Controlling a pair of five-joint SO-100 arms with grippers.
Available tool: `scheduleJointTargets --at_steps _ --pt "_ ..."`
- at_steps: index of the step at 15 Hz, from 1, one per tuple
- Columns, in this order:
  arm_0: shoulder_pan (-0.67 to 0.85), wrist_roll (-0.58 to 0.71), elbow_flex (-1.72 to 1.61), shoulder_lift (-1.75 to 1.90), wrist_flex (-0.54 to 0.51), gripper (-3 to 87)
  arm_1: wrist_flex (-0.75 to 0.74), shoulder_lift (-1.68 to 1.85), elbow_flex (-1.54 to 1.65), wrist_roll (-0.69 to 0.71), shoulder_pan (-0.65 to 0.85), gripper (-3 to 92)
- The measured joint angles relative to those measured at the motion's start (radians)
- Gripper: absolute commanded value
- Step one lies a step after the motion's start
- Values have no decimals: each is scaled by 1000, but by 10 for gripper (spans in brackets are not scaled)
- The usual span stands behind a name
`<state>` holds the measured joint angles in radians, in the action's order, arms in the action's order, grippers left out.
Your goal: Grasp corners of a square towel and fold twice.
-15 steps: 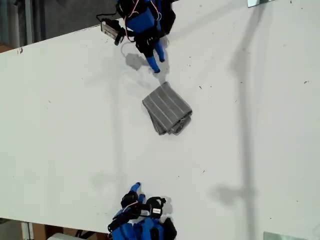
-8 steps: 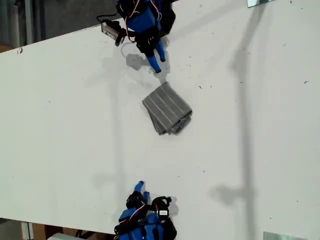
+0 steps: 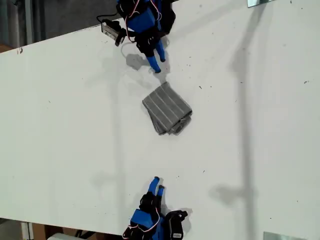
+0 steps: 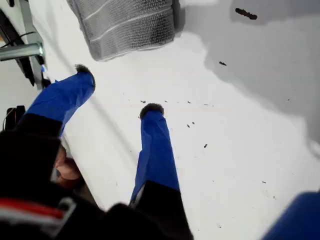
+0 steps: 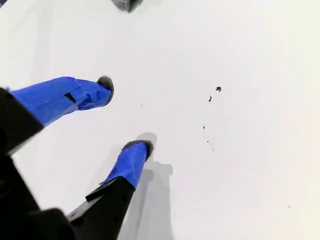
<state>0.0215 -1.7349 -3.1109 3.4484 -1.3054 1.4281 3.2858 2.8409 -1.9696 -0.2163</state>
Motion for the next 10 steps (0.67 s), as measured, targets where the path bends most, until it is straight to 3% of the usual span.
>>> scheduleJointTargets --at_steps 4,10 --pt "-71 40 0 8 0 181 0 0 0 0 0 242" --pt "-170 417 0 11 -2 173 0 0 0 0 0 242"
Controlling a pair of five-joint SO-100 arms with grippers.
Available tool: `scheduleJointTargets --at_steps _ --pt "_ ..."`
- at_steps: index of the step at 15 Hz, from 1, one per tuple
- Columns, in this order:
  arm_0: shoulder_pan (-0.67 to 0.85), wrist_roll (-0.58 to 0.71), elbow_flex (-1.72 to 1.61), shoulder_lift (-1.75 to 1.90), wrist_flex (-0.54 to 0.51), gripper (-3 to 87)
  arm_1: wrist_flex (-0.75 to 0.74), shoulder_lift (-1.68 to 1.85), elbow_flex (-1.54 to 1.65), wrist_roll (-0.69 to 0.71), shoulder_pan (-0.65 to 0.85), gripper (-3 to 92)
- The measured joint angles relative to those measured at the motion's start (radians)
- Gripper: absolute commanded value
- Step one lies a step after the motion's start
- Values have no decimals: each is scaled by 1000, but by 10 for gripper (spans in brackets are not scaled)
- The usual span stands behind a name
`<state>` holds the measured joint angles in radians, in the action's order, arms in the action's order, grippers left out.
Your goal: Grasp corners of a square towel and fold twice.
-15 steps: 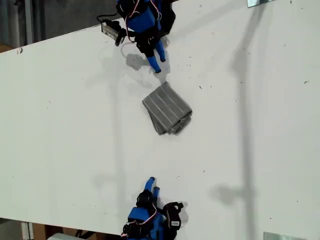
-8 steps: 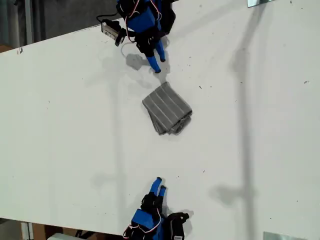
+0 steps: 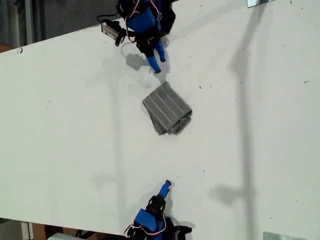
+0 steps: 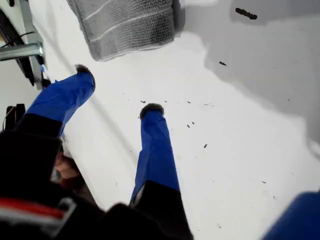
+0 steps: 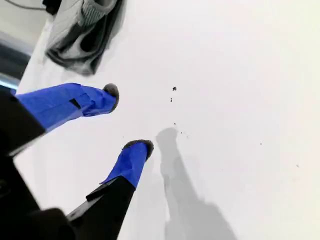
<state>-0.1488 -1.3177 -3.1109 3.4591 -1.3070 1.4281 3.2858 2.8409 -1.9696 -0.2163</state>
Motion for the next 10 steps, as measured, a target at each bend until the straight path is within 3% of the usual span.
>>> scheduleJointTargets --at_steps 2,3,10 --pt "-20 210 0 0 3 173 0 0 0 0 0 242" --pt "-20 239 0 0 3 173 0 0 0 0 0 242" --pt "-17 255 0 2 3 173 0 0 0 0 0 242"
